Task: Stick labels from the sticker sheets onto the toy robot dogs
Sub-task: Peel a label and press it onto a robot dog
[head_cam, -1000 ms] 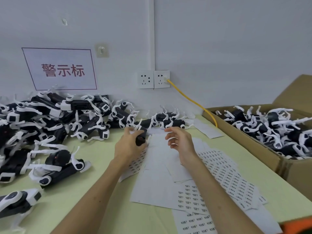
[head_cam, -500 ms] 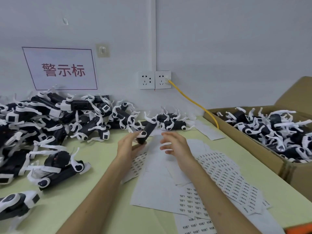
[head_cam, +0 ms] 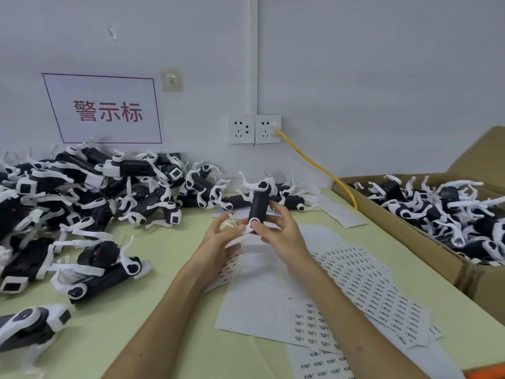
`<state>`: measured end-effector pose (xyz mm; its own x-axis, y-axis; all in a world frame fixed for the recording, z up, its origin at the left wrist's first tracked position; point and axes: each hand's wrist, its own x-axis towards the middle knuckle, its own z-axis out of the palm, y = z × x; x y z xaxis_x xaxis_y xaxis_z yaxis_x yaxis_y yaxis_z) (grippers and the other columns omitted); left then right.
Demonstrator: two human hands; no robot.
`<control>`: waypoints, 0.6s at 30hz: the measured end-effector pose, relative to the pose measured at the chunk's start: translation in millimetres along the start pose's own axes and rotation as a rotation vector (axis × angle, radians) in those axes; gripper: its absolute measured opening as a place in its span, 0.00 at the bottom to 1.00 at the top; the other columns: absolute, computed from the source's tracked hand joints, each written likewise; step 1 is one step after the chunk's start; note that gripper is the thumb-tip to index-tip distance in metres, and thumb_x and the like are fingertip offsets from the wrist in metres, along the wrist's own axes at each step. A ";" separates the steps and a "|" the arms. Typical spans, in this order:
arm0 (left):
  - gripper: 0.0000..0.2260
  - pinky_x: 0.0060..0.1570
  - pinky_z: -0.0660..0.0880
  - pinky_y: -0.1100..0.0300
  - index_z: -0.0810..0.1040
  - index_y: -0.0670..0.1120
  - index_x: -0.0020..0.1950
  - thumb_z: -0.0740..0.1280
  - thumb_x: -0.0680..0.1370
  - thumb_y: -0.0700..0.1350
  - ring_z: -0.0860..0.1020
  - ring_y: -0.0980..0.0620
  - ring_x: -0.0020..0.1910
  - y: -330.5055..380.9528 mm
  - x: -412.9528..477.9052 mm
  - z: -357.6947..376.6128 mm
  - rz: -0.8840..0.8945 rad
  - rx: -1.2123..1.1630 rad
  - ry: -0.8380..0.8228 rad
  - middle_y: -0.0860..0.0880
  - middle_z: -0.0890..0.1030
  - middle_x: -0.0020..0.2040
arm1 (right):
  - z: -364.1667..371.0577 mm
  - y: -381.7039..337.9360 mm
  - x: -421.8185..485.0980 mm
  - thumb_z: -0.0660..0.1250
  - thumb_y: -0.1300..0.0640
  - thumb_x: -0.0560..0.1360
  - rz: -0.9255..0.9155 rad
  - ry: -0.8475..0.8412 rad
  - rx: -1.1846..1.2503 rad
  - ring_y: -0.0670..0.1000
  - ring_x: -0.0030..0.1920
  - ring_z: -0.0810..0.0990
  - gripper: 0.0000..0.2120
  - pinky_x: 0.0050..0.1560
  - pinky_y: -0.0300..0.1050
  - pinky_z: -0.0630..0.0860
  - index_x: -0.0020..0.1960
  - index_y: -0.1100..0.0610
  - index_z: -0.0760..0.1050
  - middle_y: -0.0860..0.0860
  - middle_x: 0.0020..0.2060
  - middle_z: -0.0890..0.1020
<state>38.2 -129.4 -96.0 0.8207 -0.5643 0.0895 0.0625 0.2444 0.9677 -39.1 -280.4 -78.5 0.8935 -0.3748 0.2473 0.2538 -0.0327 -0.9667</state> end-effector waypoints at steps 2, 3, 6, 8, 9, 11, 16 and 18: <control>0.33 0.57 0.70 0.52 0.75 0.53 0.71 0.73 0.70 0.63 0.82 0.58 0.61 4.2 -1.8 -0.5 0.025 0.053 -0.021 0.57 0.85 0.60 | -0.2 -0.7 0.3 0.79 0.55 0.73 -0.049 0.008 0.010 0.44 0.51 0.86 0.26 0.53 0.38 0.78 0.64 0.38 0.72 0.40 0.50 0.86; 0.31 0.56 0.70 0.53 0.78 0.52 0.68 0.72 0.70 0.66 0.82 0.60 0.56 6.4 -3.0 0.0 0.047 0.064 -0.032 0.60 0.85 0.55 | -0.2 -1.1 -0.6 0.79 0.56 0.72 -0.083 0.009 -0.018 0.43 0.53 0.85 0.27 0.51 0.36 0.78 0.63 0.37 0.73 0.41 0.50 0.85; 0.28 0.60 0.72 0.49 0.82 0.52 0.66 0.68 0.75 0.70 0.81 0.60 0.57 5.5 -6.7 3.0 0.091 0.144 -0.097 0.58 0.85 0.55 | 2.4 0.7 -5.1 0.80 0.59 0.70 -0.219 -0.013 -0.175 0.41 0.58 0.80 0.31 0.53 0.38 0.80 0.66 0.39 0.73 0.43 0.54 0.84; 0.26 0.69 0.70 0.43 0.79 0.50 0.71 0.63 0.81 0.66 0.78 0.53 0.68 1.6 -6.1 4.0 0.108 0.149 -0.113 0.51 0.83 0.66 | 6.9 2.7 -9.0 0.81 0.61 0.68 -0.314 -0.023 -0.288 0.39 0.58 0.78 0.33 0.52 0.36 0.78 0.64 0.36 0.73 0.42 0.56 0.80; 0.25 0.71 0.69 0.42 0.79 0.49 0.71 0.63 0.82 0.64 0.77 0.50 0.70 1.5 -5.9 3.7 0.119 0.124 -0.096 0.48 0.82 0.68 | 9.1 3.5 -10.4 0.81 0.61 0.67 -0.356 -0.024 -0.351 0.39 0.58 0.77 0.34 0.52 0.34 0.76 0.63 0.35 0.72 0.42 0.56 0.78; 0.25 0.70 0.70 0.43 0.80 0.47 0.70 0.64 0.82 0.63 0.78 0.48 0.70 2.7 -5.8 2.5 0.122 0.067 -0.075 0.45 0.82 0.67 | 12.6 4.3 -11.8 0.81 0.62 0.67 -0.408 -0.033 -0.424 0.40 0.57 0.75 0.35 0.53 0.32 0.72 0.62 0.34 0.71 0.41 0.56 0.75; 0.24 0.69 0.72 0.43 0.80 0.45 0.69 0.64 0.83 0.61 0.78 0.40 0.69 -0.1 -9.5 2.7 0.088 -0.043 -0.071 0.42 0.80 0.69 | 10.6 5.6 -10.9 0.76 0.59 0.74 -0.318 -0.051 -0.325 0.39 0.52 0.77 0.24 0.50 0.38 0.74 0.60 0.34 0.74 0.43 0.51 0.79; 0.24 0.67 0.75 0.46 0.80 0.47 0.70 0.60 0.84 0.62 0.77 0.39 0.70 -0.3 -11.9 5.6 0.066 -0.065 -0.081 0.42 0.79 0.70 | 9.2 6.0 -10.1 0.76 0.58 0.74 -0.286 -0.056 -0.307 0.39 0.49 0.77 0.23 0.49 0.38 0.75 0.62 0.38 0.75 0.46 0.48 0.79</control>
<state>25.2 -127.2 -96.0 0.7761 -0.6061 0.1742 0.0484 0.3327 0.9418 -43.1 -268.3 -86.2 0.8241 -0.2599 0.5032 0.3799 -0.4053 -0.8315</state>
